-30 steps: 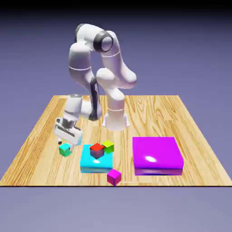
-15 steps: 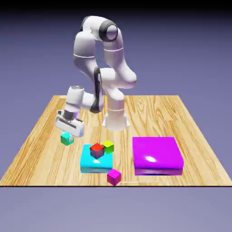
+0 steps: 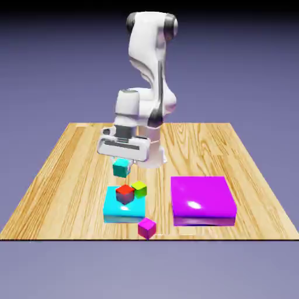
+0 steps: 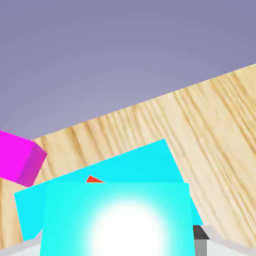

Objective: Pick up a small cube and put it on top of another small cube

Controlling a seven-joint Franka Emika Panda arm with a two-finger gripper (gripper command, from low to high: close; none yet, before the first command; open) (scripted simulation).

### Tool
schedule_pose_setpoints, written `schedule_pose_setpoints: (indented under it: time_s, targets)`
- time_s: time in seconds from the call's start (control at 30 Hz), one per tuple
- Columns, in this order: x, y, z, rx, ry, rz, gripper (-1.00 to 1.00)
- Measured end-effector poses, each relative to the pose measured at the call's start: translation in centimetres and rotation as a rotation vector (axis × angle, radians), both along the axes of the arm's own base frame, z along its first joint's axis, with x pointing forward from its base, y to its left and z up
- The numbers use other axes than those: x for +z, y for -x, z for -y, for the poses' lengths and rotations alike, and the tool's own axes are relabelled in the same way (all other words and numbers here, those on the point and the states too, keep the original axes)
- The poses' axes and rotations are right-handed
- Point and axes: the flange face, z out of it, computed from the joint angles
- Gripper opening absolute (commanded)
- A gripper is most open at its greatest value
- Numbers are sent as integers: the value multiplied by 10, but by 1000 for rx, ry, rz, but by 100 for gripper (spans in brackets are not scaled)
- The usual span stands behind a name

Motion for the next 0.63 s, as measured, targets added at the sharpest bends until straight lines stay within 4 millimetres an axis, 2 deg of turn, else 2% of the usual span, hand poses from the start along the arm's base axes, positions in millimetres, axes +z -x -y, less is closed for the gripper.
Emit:
schedule_pose_setpoints:
  time_s: [0.3,0.63]
  targets:
    - [-33,-10,9,-14,65,-21,-100]
    - [-66,-17,6,-2,0,0,-100]
